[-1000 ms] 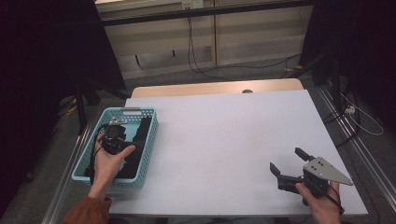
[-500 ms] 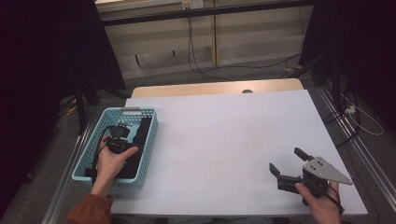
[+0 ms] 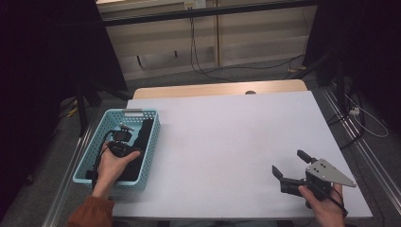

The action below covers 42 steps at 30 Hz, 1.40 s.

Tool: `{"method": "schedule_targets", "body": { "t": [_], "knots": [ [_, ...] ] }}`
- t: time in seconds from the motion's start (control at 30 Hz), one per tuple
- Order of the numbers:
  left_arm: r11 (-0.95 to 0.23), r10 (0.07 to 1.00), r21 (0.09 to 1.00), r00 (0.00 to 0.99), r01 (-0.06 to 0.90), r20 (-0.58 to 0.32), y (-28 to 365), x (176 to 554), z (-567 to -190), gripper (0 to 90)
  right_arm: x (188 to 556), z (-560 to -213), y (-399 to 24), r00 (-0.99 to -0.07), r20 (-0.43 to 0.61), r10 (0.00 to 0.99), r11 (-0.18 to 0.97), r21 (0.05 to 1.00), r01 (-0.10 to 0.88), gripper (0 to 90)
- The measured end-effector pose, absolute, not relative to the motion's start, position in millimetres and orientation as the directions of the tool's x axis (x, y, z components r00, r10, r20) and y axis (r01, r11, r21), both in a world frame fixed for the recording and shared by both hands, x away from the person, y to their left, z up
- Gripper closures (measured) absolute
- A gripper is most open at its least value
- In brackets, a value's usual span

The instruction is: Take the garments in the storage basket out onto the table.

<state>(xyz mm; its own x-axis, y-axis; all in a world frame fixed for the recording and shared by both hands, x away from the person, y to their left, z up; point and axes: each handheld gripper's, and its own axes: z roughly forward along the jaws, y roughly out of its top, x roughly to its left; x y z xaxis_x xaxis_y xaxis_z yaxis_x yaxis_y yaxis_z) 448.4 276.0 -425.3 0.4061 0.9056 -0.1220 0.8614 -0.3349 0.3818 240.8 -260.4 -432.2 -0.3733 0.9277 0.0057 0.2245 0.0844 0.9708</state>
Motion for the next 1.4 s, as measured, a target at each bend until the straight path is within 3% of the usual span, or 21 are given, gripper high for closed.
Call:
{"method": "schedule_targets", "body": {
  "t": [0.23, 0.37, 0.7, 1.4],
  "knots": [
    [-0.343, 0.893, 0.371, 0.422, 0.863, -0.157, 276.6, 449.1, -426.9, 9.7, 240.5, -432.2, -260.5, -0.376, 0.005, 0.926, 0.086, 0.971, 0.223, 2.2],
    [-0.383, 0.856, 0.382, 0.479, 0.841, -0.195, 271.0, 445.4, -422.8, 37.5, 240.5, -432.3, -260.7, -0.377, 0.005, 0.926, 0.086, 0.971, 0.224, 2.1],
    [-0.389, 0.841, 0.402, 0.497, 0.829, -0.213, 265.9, 440.3, -414.9, 66.9, 241.1, -432.2, -260.2, -0.374, 0.006, 0.927, 0.084, 0.971, 0.225, 2.1],
    [-0.299, 0.834, 0.556, 0.495, 0.776, -0.242, 276.2, 430.9, -391.3, 69.8, 240.1, -431.8, -260.6, -0.376, 0.0, 0.927, 0.088, 0.972, 0.218, 2.0]
  ]
}}
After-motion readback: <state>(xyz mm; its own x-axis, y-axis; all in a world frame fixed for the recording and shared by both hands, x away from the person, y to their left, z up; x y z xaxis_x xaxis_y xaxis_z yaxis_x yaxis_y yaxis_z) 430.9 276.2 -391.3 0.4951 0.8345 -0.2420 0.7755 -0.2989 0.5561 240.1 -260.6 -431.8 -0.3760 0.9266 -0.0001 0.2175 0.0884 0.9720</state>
